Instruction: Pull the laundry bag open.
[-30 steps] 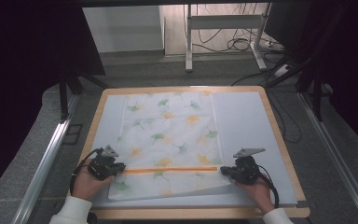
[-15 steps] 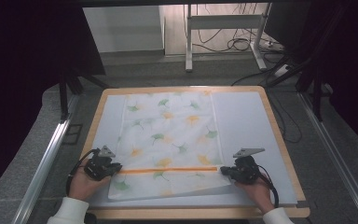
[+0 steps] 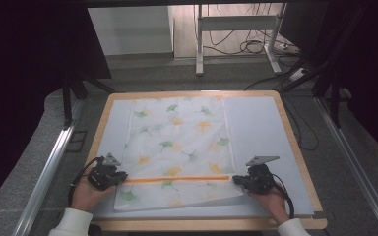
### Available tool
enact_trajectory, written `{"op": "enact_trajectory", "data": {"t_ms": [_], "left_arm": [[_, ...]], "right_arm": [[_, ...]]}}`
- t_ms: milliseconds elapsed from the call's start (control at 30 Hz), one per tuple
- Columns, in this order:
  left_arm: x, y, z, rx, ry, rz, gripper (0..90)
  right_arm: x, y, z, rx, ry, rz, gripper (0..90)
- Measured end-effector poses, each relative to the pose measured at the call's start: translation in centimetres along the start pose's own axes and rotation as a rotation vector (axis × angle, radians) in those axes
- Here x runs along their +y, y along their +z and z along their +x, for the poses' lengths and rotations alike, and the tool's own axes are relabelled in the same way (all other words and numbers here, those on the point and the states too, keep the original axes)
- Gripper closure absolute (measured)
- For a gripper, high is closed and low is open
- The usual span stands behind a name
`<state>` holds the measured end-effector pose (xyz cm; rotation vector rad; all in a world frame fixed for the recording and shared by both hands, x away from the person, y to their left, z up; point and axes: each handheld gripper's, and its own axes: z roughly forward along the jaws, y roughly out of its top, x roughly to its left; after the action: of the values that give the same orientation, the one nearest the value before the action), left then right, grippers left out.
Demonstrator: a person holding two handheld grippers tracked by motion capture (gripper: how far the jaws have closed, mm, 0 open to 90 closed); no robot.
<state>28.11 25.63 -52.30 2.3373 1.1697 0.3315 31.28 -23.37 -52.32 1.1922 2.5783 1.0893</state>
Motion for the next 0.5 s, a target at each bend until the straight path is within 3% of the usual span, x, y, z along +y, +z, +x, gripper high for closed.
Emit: {"op": "enact_trajectory", "data": {"t_ms": [333, 500], "left_arm": [[0.22, 0.07, -0.2, 0.0, 0.018, -0.014, 84.4], [0.25, -0.37, -0.57, -0.001, 0.049, -0.084, 82.9]], "right_arm": [[-0.09, -0.04, 0.09, -0.002, -0.021, -0.007, 89.6], [-0.13, -0.23, 0.48, -0.014, -0.071, -0.03, 89.4]]}}
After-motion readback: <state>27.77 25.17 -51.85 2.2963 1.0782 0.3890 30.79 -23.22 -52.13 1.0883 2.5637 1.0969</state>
